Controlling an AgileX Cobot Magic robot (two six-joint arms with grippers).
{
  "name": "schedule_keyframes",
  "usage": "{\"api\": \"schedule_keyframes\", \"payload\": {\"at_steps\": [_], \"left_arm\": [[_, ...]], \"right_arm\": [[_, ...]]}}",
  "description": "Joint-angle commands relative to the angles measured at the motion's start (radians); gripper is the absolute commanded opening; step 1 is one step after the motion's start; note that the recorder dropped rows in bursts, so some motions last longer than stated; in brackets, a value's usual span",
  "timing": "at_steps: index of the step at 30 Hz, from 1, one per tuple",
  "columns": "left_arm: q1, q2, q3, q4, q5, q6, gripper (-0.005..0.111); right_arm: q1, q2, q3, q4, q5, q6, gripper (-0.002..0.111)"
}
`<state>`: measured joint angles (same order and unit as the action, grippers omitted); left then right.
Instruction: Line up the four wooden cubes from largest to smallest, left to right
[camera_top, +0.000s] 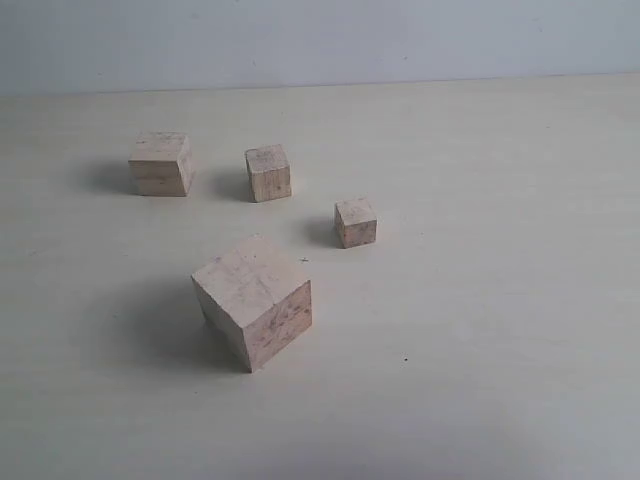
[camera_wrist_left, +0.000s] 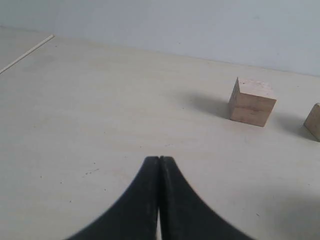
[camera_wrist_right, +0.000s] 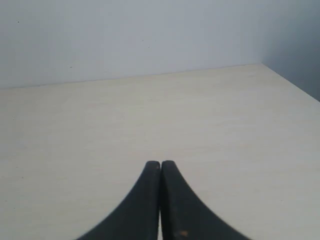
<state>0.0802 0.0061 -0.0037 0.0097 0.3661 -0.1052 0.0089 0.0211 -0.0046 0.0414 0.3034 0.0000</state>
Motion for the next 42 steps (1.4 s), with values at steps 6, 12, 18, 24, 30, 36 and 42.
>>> {"api": "schedule_keyframes", "payload": {"at_steps": [6, 12, 18, 24, 30, 36, 42], "left_arm": [[0.001, -0.006, 0.004, -0.001, -0.009, -0.004, 0.000], [0.001, -0.006, 0.004, -0.001, -0.009, -0.004, 0.000], [0.001, -0.006, 0.004, -0.001, -0.009, -0.004, 0.000], [0.001, -0.006, 0.004, -0.001, -0.009, -0.004, 0.000], [0.001, -0.006, 0.004, -0.001, -0.009, -0.004, 0.000], [0.001, -0.006, 0.004, -0.001, -0.009, -0.004, 0.000], [0.001, -0.006, 0.004, -0.001, -0.009, -0.004, 0.000]], "right_arm": [[-0.003, -0.006, 0.005, 0.004, -0.014, 0.000, 0.000], [-0.003, -0.006, 0.005, 0.004, -0.067, 0.000, 0.000], [-0.003, -0.006, 0.005, 0.007, -0.196, 0.000, 0.000], [-0.003, -0.006, 0.005, 0.004, -0.235, 0.000, 0.000], [-0.003, -0.006, 0.005, 0.011, -0.631, 0.038, 0.000], [-0.003, -0.006, 0.005, 0.011, -0.854, 0.139, 0.000], [-0.003, 0.006, -0.084, 0.011, -0.713, 0.195, 0.000]]}}
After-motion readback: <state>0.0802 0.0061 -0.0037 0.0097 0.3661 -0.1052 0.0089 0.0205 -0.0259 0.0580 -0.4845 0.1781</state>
